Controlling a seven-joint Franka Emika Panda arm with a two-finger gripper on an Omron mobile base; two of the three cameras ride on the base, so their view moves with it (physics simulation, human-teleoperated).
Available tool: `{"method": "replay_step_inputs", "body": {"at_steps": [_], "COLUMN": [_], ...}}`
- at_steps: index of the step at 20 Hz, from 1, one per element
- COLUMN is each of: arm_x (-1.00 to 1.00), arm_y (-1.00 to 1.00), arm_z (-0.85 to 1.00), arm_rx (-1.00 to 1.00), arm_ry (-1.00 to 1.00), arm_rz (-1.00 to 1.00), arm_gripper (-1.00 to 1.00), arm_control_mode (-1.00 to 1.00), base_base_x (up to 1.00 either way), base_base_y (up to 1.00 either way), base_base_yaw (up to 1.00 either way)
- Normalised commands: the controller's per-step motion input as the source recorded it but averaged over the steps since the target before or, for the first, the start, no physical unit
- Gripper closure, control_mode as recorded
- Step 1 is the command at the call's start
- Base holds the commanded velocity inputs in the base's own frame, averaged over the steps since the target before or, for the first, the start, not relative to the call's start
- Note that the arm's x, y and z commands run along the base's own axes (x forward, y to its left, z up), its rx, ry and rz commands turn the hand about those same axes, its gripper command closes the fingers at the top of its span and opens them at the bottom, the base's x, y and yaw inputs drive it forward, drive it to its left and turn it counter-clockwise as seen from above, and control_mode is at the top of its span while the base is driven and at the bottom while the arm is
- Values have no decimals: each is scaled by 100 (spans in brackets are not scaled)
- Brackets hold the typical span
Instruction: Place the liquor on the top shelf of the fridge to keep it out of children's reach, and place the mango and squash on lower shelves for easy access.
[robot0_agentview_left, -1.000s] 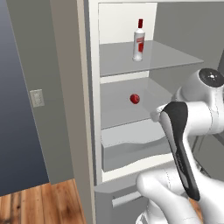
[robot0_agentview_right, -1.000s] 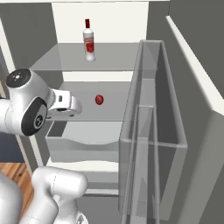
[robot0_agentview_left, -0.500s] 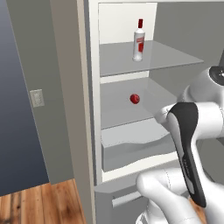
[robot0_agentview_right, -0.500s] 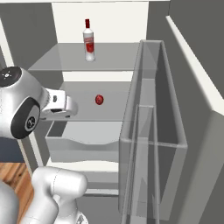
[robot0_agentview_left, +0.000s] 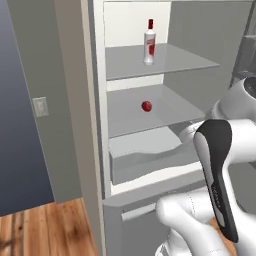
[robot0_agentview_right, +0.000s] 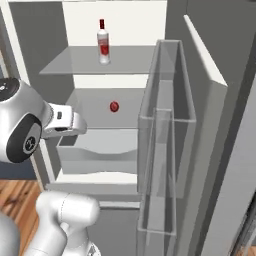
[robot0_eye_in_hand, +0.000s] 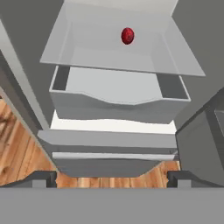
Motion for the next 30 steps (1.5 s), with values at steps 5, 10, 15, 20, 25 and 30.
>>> {"method": "replay_step_inputs", "body": {"at_steps": [5,10,15,20,25,30], "arm_x": [0,0,0,0,0,0], "arm_y": [0,0,0,0,0,0], "arm_z": [0,0,0,0,0,0], "arm_rx": [0,0,0,0,0,0], "arm_ry": [0,0,0,0,0,0], "arm_rz": [0,0,0,0,0,0], "arm_gripper": [-100,-100,-100,-100,-100,-100], "arm_control_mode": [100,100,100,100,100,100], "base_base_x": [-99,-99,-84,-34,-2,1], "base_base_y": [32,56,14,-5,-16,-25], "base_base_yaw": [-16,-25,-46,-65,-65,-62]}}
